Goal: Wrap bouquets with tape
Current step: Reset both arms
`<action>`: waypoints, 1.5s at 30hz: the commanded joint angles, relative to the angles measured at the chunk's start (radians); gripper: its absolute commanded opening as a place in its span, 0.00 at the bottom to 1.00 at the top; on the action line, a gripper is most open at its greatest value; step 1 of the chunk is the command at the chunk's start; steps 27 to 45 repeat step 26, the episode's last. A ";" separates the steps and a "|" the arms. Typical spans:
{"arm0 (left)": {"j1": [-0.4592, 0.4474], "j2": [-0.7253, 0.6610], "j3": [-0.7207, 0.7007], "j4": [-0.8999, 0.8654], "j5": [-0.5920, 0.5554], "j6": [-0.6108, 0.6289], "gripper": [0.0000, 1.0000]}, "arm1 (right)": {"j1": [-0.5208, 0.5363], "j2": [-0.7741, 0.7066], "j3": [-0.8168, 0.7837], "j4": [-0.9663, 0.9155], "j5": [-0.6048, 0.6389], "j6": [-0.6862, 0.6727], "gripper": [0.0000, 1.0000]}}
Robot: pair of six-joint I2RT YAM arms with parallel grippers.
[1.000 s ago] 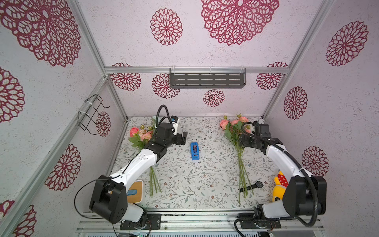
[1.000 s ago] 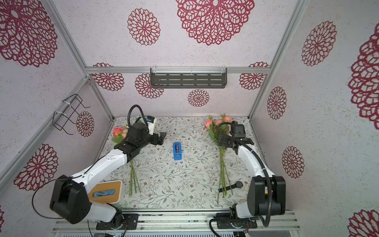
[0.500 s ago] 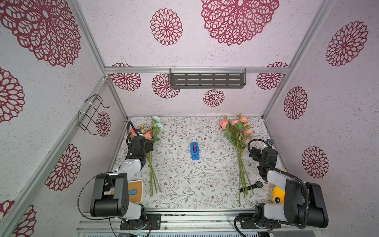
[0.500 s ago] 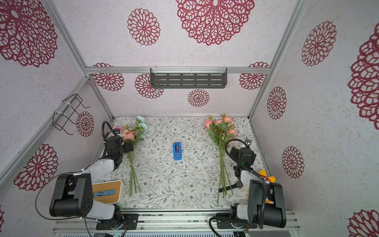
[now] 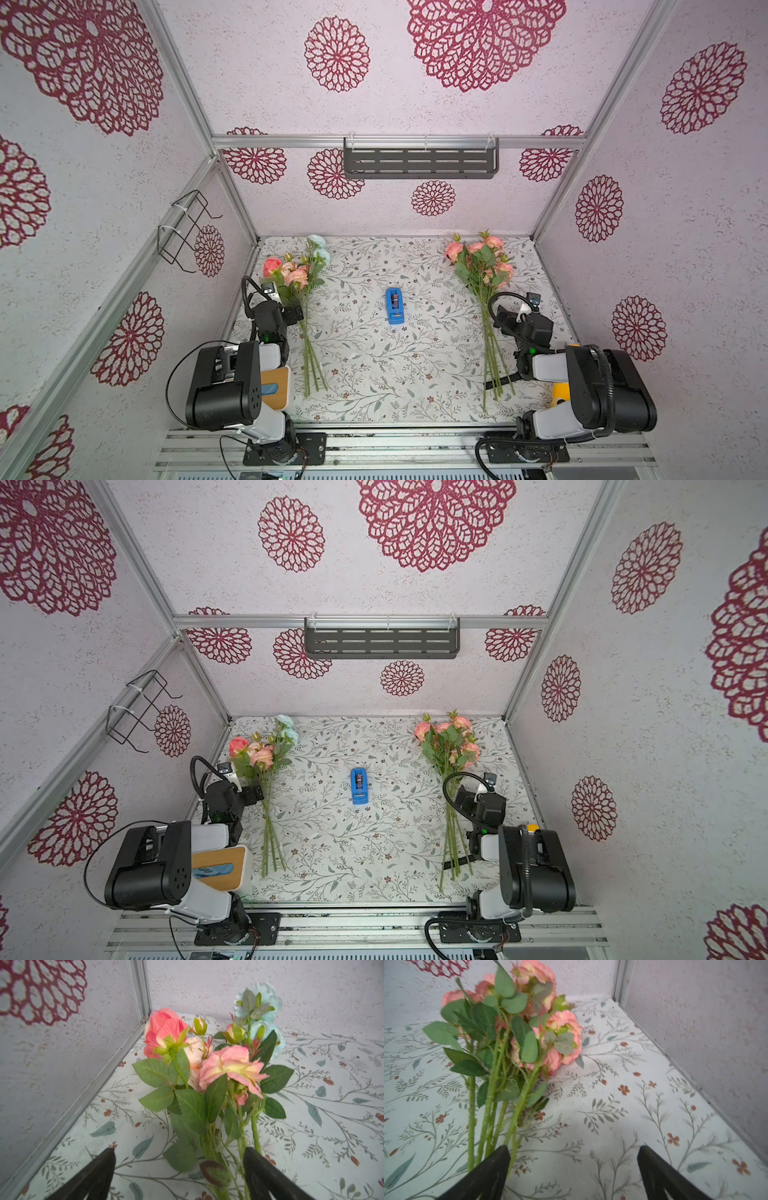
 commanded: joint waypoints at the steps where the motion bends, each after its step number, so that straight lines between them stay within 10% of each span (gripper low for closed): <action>1: 0.004 0.004 0.003 0.102 0.090 -0.002 0.98 | 0.061 0.014 -0.052 0.225 0.034 -0.082 0.99; 45: -0.005 0.002 -0.001 0.109 0.073 0.001 0.98 | 0.060 0.028 -0.013 0.175 0.133 -0.044 0.99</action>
